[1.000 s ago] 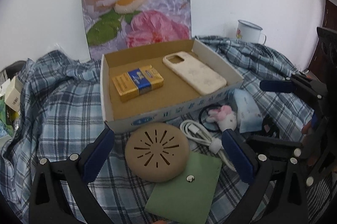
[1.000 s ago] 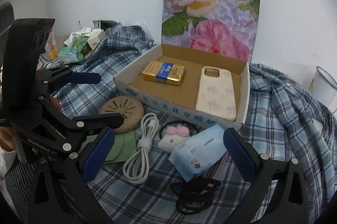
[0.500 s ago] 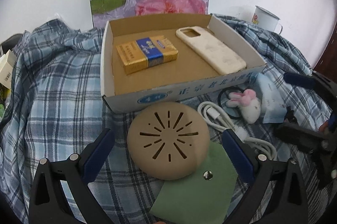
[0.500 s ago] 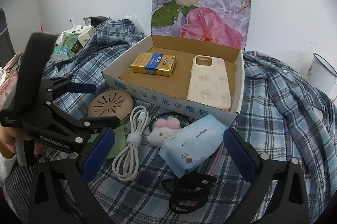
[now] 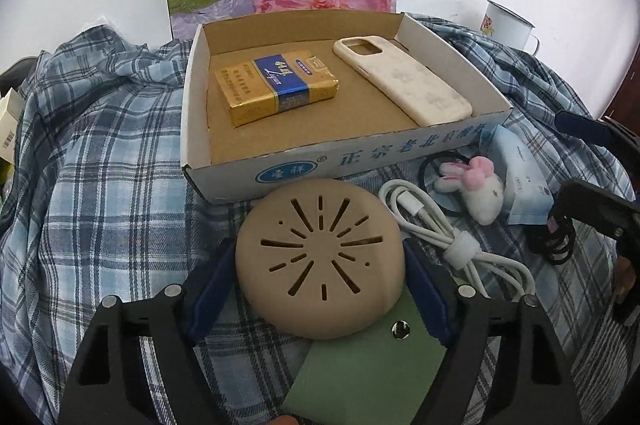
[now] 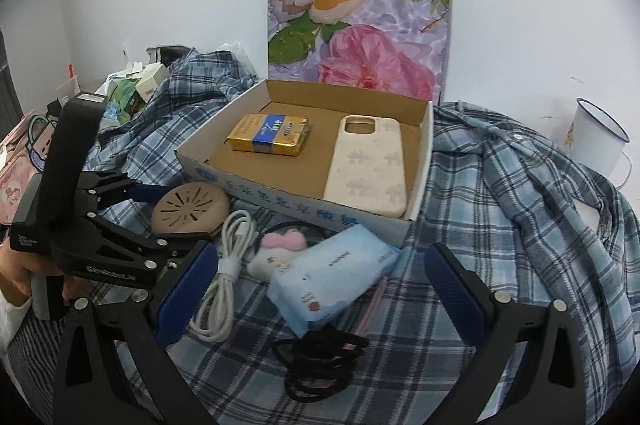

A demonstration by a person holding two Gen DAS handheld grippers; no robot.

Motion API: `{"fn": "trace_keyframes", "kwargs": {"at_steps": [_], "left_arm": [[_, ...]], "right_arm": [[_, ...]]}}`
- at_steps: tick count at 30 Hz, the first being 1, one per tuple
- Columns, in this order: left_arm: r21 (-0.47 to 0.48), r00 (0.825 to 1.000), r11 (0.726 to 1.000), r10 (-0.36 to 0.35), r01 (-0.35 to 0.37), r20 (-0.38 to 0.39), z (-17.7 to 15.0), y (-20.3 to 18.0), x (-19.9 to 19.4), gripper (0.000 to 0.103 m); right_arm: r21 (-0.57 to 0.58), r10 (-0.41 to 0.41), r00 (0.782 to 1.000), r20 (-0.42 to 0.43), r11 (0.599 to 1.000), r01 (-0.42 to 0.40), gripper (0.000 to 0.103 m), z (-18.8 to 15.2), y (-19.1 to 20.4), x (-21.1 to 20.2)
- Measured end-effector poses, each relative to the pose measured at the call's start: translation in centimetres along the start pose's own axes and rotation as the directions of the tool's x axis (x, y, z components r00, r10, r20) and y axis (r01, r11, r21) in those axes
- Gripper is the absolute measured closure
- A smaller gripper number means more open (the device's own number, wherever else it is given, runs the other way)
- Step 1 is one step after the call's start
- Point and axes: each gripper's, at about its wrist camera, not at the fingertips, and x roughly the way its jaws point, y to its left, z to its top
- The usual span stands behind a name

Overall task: Organize soft objects
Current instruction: 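Grasp the beige vent disc with the left gripper while the right gripper grasps the blue wet-wipe pack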

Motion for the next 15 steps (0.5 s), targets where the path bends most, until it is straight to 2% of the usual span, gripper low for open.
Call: {"fn": "trace_keyframes", "kwargs": {"at_steps": [3, 9, 15], "left_arm": [[-0.004, 1.0, 1.0, -0.005, 0.005, 0.007, 0.0, 0.1, -0.2, 0.021], [0.012, 0.999, 1.0, -0.009, 0.008, 0.035, 0.1, -0.3, -1.0, 0.021], [0.02, 0.998, 1.0, -0.026, 0.024, 0.057, 0.1, -0.6, -1.6, 0.022]], "right_arm": [[-0.002, -0.012, 1.0, -0.016, 1.0, 0.012, 0.0, -0.2, -0.5, 0.4], [-0.008, 0.023, 0.998, -0.061, 1.0, -0.024, 0.0, -0.8, -0.6, 1.9], [0.029, 0.052, 0.997, -0.058, 0.998, -0.05, 0.0, -0.7, -1.5, 2.4]]}}
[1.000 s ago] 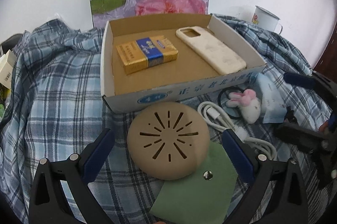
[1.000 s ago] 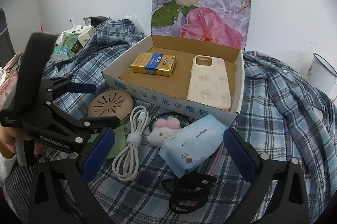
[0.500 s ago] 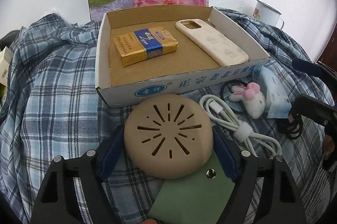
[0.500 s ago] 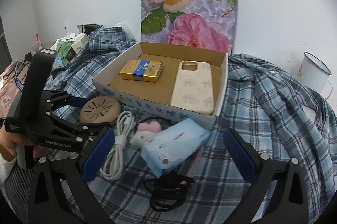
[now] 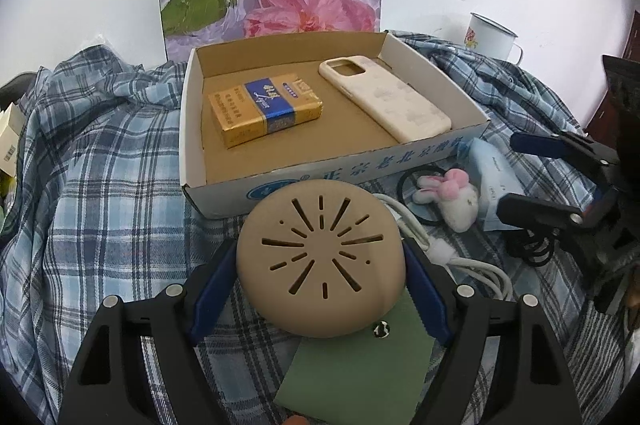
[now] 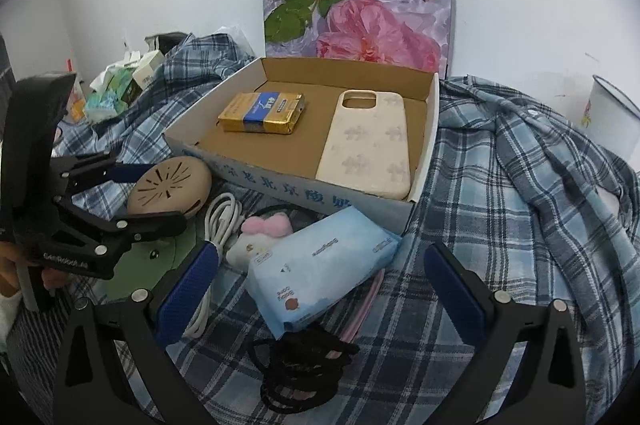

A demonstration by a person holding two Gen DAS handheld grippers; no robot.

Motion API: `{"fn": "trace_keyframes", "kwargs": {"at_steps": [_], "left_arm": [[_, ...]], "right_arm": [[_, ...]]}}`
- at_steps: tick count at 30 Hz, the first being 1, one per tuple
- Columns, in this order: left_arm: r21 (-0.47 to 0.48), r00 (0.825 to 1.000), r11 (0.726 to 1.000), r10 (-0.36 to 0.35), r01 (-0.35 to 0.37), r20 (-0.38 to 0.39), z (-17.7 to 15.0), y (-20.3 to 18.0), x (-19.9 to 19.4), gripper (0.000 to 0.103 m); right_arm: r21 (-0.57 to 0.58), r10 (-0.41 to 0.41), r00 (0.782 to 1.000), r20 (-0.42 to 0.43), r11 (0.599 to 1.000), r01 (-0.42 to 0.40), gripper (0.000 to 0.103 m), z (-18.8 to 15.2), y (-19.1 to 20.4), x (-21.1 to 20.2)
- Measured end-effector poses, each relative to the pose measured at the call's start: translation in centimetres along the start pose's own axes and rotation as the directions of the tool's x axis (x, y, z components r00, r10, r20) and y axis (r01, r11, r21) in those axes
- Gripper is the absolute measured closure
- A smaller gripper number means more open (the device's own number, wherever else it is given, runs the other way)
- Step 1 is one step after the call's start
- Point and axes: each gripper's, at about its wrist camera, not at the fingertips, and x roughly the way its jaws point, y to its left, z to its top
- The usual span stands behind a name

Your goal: Organize soft objects

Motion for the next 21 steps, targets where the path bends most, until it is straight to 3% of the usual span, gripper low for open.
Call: {"fn": "trace_keyframes", "kwargs": {"at_steps": [8, 12, 21], "left_arm": [[0.002, 1.0, 1.0, -0.017, 0.017, 0.011, -0.1, -0.2, -0.5, 0.022], [-0.003, 1.0, 1.0, -0.021, 0.021, 0.012, -0.1, -0.1, -0.6, 0.022], [-0.009, 1.0, 1.0, -0.022, 0.022, 0.013, -0.1, 0.0, -0.6, 0.022]], "right_arm": [[0.004, 0.03, 0.999, -0.044, 1.0, -0.03, 0.001, 0.3, -0.2, 1.4], [0.012, 0.025, 0.998, -0.065, 1.0, -0.024, 0.015, 0.3, -0.4, 1.9], [-0.008, 0.018, 0.999, -0.038, 1.0, -0.018, 0.026, 0.1, 0.0, 1.2]]}}
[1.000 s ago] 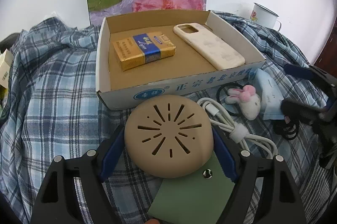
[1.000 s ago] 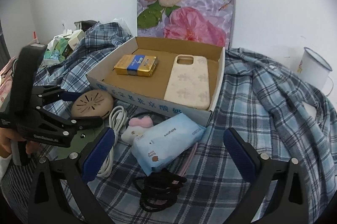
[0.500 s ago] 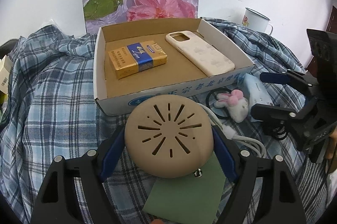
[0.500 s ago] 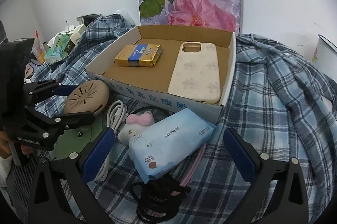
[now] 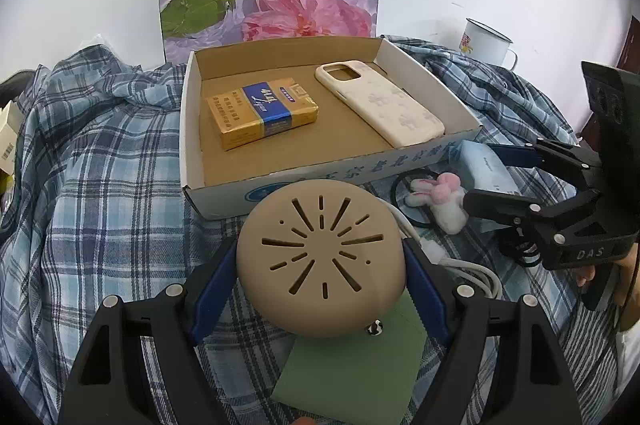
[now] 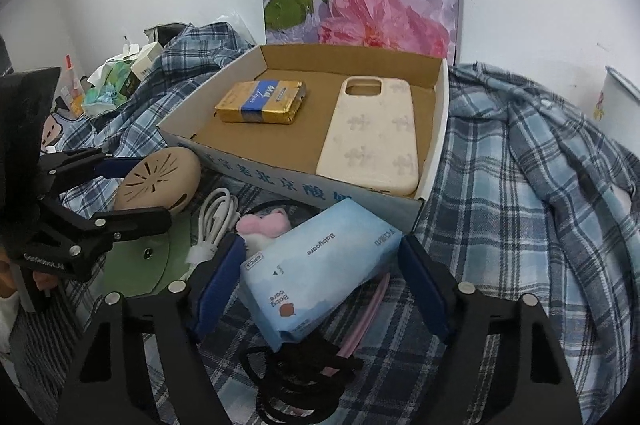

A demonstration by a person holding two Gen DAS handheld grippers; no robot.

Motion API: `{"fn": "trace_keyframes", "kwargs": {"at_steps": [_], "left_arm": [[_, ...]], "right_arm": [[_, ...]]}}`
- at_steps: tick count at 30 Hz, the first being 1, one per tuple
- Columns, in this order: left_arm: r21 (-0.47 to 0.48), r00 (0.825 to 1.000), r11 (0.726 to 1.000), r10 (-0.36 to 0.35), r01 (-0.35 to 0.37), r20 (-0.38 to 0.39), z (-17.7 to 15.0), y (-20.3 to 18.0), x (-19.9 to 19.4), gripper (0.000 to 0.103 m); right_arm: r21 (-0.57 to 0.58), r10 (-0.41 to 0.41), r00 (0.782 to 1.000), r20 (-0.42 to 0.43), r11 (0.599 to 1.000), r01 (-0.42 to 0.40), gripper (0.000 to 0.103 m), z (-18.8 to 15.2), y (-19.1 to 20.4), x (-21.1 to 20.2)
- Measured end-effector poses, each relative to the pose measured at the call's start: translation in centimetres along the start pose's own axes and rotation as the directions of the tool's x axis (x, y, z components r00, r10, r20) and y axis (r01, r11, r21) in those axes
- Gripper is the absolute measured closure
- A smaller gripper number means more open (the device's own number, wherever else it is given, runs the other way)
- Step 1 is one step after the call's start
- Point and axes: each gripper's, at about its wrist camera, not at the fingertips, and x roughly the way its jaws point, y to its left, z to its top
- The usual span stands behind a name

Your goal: Organize soft objects

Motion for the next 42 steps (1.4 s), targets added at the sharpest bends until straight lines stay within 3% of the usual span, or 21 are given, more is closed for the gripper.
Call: {"fn": "trace_keyframes", "kwargs": {"at_steps": [16, 22, 27, 42], "left_arm": [[0.004, 1.0, 1.0, 0.001, -0.001, 0.027, -0.1, -0.1, -0.7, 0.022], [0.0, 0.998, 1.0, -0.003, 0.003, 0.059, -0.2, -0.2, -1.4, 0.023], [-0.01, 0.998, 1.0, -0.007, 0.008, 0.068, -0.1, 0.0, -1.6, 0.023], [-0.02, 0.977, 0.999, -0.028, 0.033, 0.21, 0.6, -0.1, -5.8, 0.023]], "right_arm": [[-0.032, -0.015, 0.992, 0.121, 0.999, 0.019, 0.027, 0.2, 0.7, -2.8], [-0.067, -0.036, 0.967, 0.253, 0.996, 0.055, 0.027, 0.7, 2.0, -5.5], [-0.084, -0.042, 0.959, 0.282, 0.994, 0.069, 0.027, 1.0, 2.6, -6.2], [-0.1, -0.032, 0.933, 0.357, 0.992, 0.072, 0.027, 2.0, 4.1, -9.3]]}}
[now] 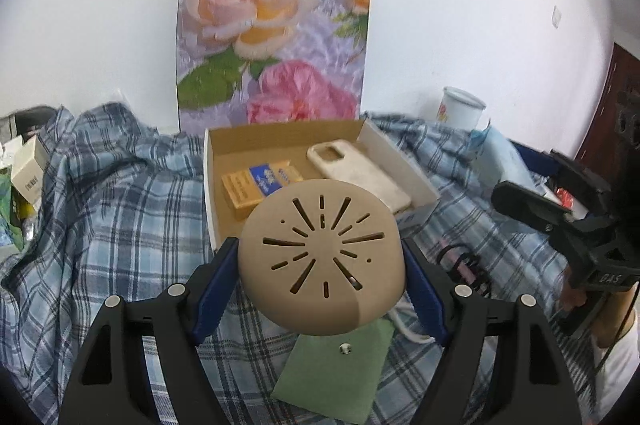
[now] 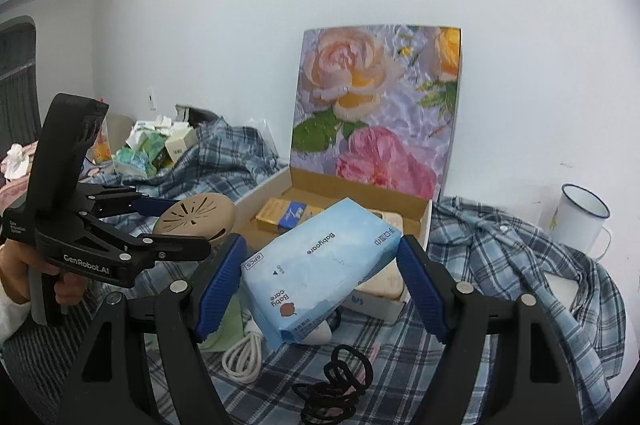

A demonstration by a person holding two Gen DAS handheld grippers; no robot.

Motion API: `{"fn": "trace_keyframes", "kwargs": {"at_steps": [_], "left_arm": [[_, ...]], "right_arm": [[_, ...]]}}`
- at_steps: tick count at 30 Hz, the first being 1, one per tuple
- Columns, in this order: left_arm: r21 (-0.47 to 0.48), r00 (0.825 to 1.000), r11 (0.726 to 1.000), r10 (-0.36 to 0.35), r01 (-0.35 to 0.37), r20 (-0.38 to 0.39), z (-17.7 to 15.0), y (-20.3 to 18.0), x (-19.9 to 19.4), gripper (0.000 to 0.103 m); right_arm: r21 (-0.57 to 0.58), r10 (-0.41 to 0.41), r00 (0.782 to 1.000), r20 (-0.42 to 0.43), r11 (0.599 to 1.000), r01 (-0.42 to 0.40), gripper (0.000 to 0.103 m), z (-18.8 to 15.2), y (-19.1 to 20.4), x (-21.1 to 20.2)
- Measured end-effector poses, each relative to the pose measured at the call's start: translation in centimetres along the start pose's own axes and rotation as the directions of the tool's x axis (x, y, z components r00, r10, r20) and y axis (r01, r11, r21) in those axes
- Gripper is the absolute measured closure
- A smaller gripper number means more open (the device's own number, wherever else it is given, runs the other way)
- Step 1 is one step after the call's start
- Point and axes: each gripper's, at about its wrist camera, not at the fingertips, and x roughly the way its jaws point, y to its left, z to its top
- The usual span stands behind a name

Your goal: Organize soft objects

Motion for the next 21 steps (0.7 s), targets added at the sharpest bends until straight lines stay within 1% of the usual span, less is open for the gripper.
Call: {"fn": "trace_keyframes", "kwargs": {"at_steps": [4, 9, 14, 21], "left_arm": [[0.004, 0.999, 1.0, -0.001, 0.0, 0.048, 0.7, -0.4, -1.5, 0.023], [0.005, 0.995, 1.0, 0.009, -0.01, 0.097, 2.1, -0.7, -3.4, 0.023], [0.021, 0.989, 0.999, 0.029, -0.033, 0.147, 3.5, -1.1, -5.4, 0.023], [0.055, 0.978, 0.998, 0.018, -0.03, 0.209, 5.7, -2.3, -8.0, 0.023]], "right_arm": [[0.002, -0.002, 1.0, 0.006, 1.0, 0.002, 0.027, 0.9, 0.1, -0.4], [-0.007, -0.006, 0.999, 0.038, 1.0, 0.006, 0.027, 2.5, 0.5, -1.6], [-0.023, -0.014, 0.997, 0.076, 1.0, 0.016, 0.027, 4.4, 0.8, -3.2], [-0.032, -0.025, 0.992, 0.126, 0.999, 0.029, 0.027, 7.1, 1.2, -5.3]]}}
